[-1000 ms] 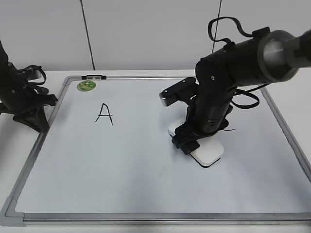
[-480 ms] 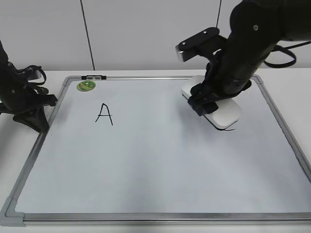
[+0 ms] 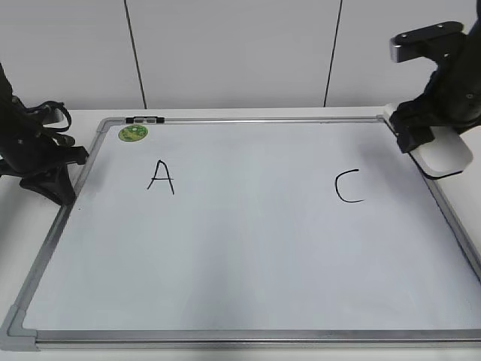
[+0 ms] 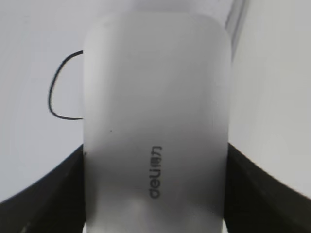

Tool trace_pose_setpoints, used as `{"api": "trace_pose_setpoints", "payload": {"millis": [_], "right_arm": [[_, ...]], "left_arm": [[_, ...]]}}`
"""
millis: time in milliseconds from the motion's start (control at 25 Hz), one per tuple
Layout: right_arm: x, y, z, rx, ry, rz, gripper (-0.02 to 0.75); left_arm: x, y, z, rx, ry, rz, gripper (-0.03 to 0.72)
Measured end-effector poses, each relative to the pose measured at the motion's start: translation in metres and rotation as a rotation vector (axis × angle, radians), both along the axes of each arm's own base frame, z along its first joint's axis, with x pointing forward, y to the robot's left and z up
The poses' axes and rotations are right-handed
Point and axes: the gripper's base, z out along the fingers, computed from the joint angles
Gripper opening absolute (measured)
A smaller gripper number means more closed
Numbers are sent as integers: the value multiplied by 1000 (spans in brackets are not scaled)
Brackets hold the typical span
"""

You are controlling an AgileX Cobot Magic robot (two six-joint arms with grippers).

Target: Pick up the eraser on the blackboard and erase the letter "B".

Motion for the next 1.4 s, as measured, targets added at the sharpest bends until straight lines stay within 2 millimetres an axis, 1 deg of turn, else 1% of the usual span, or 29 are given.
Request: {"api": "trace_pose_setpoints", "payload": {"millis": [40,80,160,320,480,600,840,1240,1400], "right_arm": [[1,-5,0,7,-2,-16,534],[1,-15,0,26,-1,-47,534],[2,-28,0,53,-5,-81,534],[7,-38,-7,99,-4,-107,534],[14,-37,-28,121,35,-116,534],[21,-36,-48,137,65,-123,534],[29,-35,-76,163,100,-142,534],[36,-35,-97,168,106,-150,538],[36,-35,-100,168,108,-152,550]], "left_arm": [[0,0,0,0,0,0,36],[0,0,0,0,0,0,36],[0,0,0,0,0,0,36],[0,0,0,0,0,0,36],[0,0,0,0,0,0,36],[0,0,0,0,0,0,36],[0,0,0,0,0,0,37],[0,0,0,0,0,0,37],[0,0,0,0,0,0,37]]}}
